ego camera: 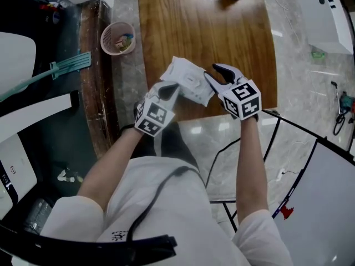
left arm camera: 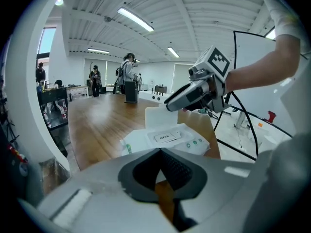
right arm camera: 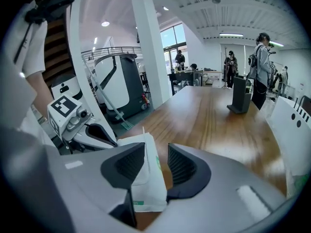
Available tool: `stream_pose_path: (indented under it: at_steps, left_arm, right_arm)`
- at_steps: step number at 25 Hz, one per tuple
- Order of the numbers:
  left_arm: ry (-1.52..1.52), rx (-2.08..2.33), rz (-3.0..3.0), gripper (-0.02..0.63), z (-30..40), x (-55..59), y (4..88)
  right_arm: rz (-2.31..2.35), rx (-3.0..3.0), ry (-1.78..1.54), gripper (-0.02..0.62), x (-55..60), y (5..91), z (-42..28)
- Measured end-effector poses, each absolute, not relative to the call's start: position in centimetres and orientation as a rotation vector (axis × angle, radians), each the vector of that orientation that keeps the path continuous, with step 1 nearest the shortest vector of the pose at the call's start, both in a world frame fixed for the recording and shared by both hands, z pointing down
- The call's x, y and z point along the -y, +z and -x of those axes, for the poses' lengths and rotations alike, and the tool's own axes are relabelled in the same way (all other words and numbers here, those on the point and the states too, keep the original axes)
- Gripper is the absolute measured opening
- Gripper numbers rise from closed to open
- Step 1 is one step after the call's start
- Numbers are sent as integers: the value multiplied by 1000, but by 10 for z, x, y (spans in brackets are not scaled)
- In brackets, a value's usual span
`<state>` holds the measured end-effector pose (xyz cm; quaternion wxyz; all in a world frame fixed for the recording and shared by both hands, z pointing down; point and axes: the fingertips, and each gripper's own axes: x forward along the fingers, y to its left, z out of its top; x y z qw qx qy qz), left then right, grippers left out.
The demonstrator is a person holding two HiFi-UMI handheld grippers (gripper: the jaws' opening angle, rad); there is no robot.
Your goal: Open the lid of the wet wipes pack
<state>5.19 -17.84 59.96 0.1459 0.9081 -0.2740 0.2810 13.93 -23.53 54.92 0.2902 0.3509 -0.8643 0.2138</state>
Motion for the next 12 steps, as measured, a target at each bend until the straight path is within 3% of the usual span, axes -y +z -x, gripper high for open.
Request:
stream_pose_path:
  at_steps: [12]
  left_arm:
    - [794,819,-2628,6,-51,187,582]
  right_arm:
    - [-1043,2285,652,149,240,568,-159]
